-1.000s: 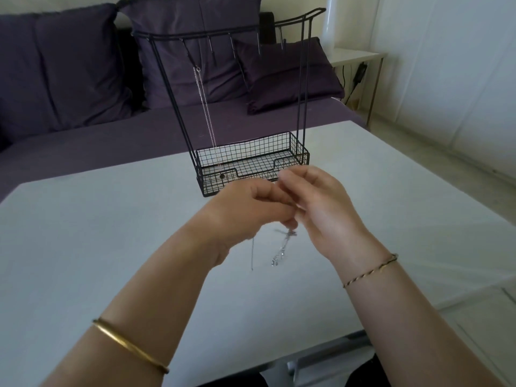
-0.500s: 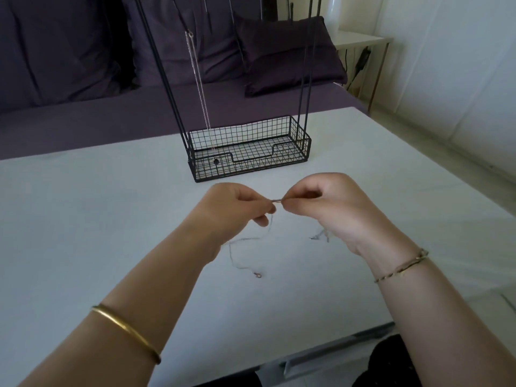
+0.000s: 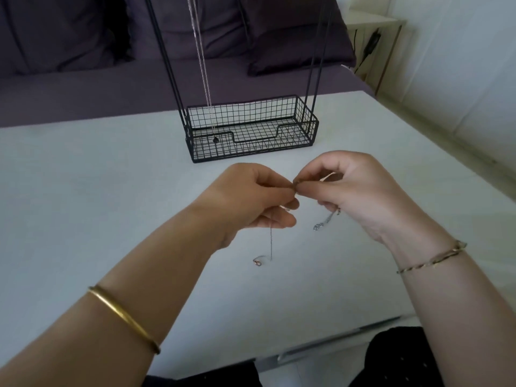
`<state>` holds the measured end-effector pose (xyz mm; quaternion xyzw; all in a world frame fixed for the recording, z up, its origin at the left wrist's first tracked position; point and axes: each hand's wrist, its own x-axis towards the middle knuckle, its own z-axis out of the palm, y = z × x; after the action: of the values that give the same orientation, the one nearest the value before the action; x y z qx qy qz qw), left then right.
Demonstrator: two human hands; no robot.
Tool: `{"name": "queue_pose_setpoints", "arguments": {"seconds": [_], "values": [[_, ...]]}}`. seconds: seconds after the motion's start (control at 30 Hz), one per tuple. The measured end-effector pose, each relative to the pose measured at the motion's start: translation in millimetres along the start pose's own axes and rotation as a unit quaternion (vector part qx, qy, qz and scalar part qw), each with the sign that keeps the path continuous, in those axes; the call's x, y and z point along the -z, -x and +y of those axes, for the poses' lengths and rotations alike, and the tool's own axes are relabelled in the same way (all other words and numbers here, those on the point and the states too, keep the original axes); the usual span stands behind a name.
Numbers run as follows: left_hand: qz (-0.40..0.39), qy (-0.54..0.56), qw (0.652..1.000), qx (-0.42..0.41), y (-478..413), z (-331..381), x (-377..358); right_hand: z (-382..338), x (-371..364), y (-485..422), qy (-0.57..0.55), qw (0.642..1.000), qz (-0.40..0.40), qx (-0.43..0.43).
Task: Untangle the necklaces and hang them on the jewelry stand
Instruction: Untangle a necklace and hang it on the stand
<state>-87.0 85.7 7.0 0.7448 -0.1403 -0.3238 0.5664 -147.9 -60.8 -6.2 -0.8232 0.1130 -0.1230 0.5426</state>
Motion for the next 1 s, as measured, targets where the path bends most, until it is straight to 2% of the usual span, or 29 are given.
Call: {"name": "queue_pose_setpoints", "arguments": {"seconds": [0.23, 0.33, 0.4, 0.6, 0.73, 0.9, 1.0], "values": [[0.061, -0.048, 0.996, -0.053, 1, 2, -1, 2, 4, 2, -0.054, 0.998, -0.011, -0.028], [0.066, -0.023, 0.997, -0.043, 1, 5, -1, 4, 3, 1, -0.048, 0.998, -0.012, -0.025], [0.056, 0.020, 0.998, -0.024, 1, 7, 0, 3, 3, 0, -0.041, 0.999, -0.009, -0.019], [-0.036, 0.104, 0.993, 0.032, 1, 8, 1, -1, 2, 1, -0.124, 0.992, -0.005, 0.005], [-0.050, 0.119, 0.991, 0.034, 1, 8, 3, -1, 2, 1, -0.091, 0.995, -0.006, 0.029], [0.021, 0.019, 1.000, -0.006, -2, 6, -1, -5, -4, 1, -0.048, 0.997, 0.005, 0.055], [0.060, 0.035, 0.997, -0.028, -4, 8, -5, -6, -8, 1, -0.053, 0.997, 0.034, 0.040]]}}
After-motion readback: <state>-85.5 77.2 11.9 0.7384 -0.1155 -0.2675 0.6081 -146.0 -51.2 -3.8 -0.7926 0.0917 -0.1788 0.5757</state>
